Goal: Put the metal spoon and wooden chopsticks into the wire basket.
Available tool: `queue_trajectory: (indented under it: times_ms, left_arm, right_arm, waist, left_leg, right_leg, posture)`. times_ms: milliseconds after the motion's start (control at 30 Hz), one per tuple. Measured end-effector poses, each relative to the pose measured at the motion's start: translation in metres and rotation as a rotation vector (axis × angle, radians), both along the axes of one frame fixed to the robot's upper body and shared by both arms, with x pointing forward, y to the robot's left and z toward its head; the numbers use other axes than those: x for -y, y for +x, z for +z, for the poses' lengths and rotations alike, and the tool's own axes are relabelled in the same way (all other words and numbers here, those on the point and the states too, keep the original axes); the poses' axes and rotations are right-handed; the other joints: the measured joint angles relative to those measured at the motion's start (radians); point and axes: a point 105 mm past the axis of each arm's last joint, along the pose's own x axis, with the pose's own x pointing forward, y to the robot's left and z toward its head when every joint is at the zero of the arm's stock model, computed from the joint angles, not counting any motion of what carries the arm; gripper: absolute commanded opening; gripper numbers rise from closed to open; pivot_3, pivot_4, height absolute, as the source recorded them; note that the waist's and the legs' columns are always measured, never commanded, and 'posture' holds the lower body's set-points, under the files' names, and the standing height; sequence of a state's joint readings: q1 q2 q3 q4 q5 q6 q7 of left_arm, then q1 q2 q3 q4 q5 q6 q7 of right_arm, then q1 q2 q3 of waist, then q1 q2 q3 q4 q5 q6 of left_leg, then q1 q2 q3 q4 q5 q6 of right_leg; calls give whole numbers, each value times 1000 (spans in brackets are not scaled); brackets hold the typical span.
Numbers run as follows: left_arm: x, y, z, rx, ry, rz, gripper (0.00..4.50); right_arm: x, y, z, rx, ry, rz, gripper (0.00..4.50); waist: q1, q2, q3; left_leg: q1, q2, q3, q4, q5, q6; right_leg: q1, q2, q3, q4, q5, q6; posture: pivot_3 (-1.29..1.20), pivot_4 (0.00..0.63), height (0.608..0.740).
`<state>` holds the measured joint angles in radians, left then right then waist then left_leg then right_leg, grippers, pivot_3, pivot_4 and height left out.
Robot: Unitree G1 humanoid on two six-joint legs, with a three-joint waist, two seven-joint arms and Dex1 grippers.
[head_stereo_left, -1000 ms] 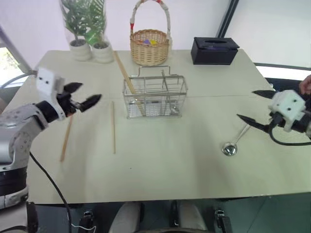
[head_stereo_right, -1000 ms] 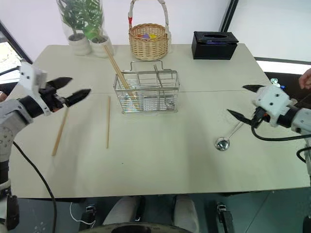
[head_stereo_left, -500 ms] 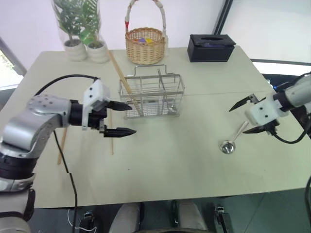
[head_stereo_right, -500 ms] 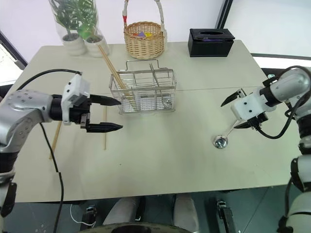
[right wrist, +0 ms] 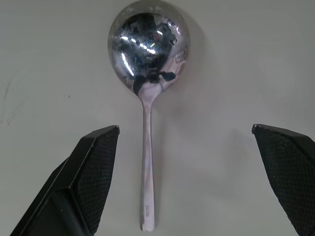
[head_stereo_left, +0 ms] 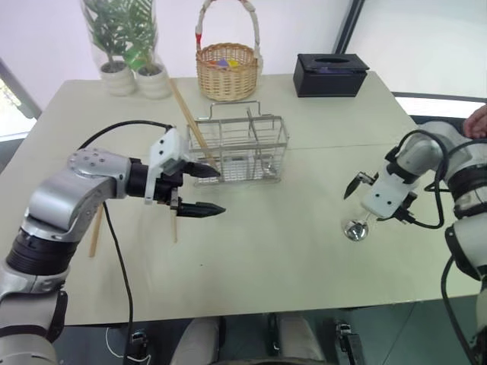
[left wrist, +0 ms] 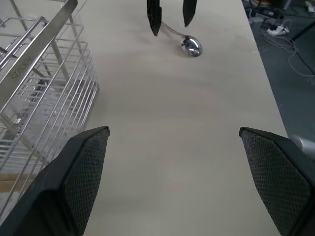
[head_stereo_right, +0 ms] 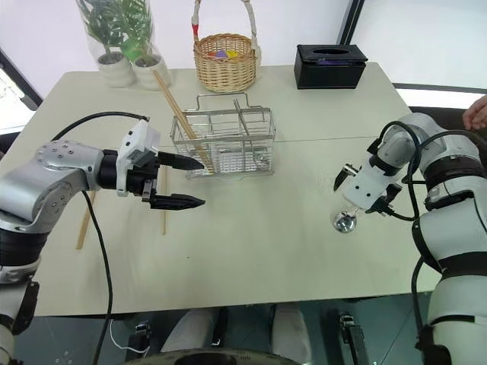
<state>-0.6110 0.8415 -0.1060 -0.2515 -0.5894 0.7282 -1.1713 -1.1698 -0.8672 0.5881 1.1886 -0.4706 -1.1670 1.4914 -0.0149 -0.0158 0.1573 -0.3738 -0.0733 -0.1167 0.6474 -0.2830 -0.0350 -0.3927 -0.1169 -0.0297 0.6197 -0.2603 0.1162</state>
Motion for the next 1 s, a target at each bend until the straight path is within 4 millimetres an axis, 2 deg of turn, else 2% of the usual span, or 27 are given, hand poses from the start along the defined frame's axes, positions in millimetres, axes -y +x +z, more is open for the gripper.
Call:
queue_trajectory:
  times_ms: [67, 167, 200, 267, 300, 400, 767, 1000]
  left_arm:
    - [0, -1, 3, 12, -1, 2, 4461]
    - [1, -3, 6, 23, -2, 5, 4500]
    - [0, -3, 6, 22, -3, 11, 4500]
    - [-1, -2, 7, 22, -6, 24, 4500]
    - [-2, -1, 8, 26, -8, 28, 4500]
    - [-3, -1, 9, 31, -11, 37, 4500]
    - [-2, 6, 16, 51, -30, 49, 4500]
    - [-4, 15, 22, 88, -47, 65, 4500]
  right_arm:
    - [2, -2, -4, -11, -3, -3, 4500]
    - [5, -7, -14, -48, -2, -17, 3705]
    - [5, -9, -17, -59, -1, -19, 3269]
    - [4, -10, -21, -78, 10, -25, 2062]
    - [3, -11, -22, -84, 17, -26, 1673]
    - [2, -12, -24, -91, 39, -36, 89]
    - [-2, -11, -23, -57, 138, -73, 31]
    - [-1, -10, -8, 32, 302, -123, 31]
  waist:
    - [-1, 0, 0]
    - [-2, 0, 0]
    - [-3, 0, 0]
    - [-3, 0, 0]
    - [-4, 0, 0]
    - [-4, 0, 0]
    - [-3, -1, -1]
    - [-2, -1, -1]
  left_leg:
    - [1, 0, 0, 0, 0, 0]
    - [1, 0, 0, 0, 0, 0]
    - [1, 0, 0, 0, 0, -1]
    - [1, 0, 0, 1, 0, 0]
    - [2, 0, 0, 1, 0, 0]
    - [2, 0, 0, 1, 0, 1]
    - [2, 0, -1, 1, 0, 0]
    - [2, 0, 0, 2, 0, 0]
  right_leg:
    - [0, 0, 0, 1, 0, 0]
    - [-1, 0, 0, 4, 0, 0]
    - [-1, 0, 0, 5, 0, 0]
    - [-1, 0, 0, 7, 0, 0]
    - [-1, 0, 0, 8, 0, 0]
    - [-1, 0, 1, 9, 0, 0]
    - [-1, 0, 1, 10, 0, -1]
    - [-1, 0, 1, 9, 0, -1]
  posture:
    - [0, 150, 663]
    - [0, 150, 663]
    - [0, 150, 663]
    - [0, 150, 663]
    - [0, 150, 663]
    - [0, 150, 663]
    - [0, 150, 663]
    - [0, 150, 663]
